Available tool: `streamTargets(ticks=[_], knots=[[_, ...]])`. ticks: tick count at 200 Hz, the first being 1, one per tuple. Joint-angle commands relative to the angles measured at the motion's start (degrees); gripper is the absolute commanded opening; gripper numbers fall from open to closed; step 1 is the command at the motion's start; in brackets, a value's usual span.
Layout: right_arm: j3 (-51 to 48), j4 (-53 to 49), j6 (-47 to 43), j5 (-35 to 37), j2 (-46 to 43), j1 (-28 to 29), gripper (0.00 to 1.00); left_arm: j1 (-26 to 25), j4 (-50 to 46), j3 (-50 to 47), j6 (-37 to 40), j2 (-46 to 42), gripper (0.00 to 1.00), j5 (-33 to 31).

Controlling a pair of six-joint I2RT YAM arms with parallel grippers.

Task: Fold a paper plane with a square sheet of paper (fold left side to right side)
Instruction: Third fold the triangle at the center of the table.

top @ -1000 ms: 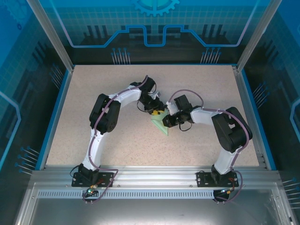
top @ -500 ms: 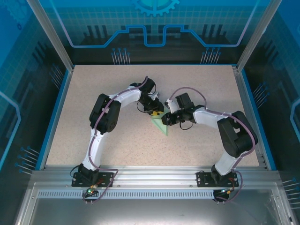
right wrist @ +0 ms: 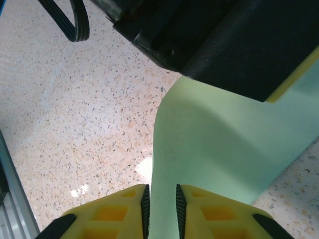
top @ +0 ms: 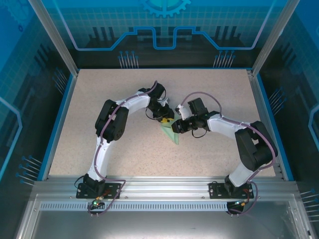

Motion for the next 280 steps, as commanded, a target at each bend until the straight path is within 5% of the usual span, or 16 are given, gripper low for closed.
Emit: streamTargets(ticks=[1,27,280], knots=[[-0.2,-1.2,-0.4,-2.7,-0.5,-0.8,0.17,-0.1,0.0,-0.8,0.0,1.1,0.35,-0.3],[0.0,-1.1,-0.6,-3.6,-0.2,-0.6,0.00,-0.1,0.0,-0.9,-0.1,1.1,0.34,-0.4],[5.8,-1.8,0.0,1.3,13.1,-3.5,0.00,-0.2,0.2,-1.3,-0.2,1.3,0.33,-0.3]])
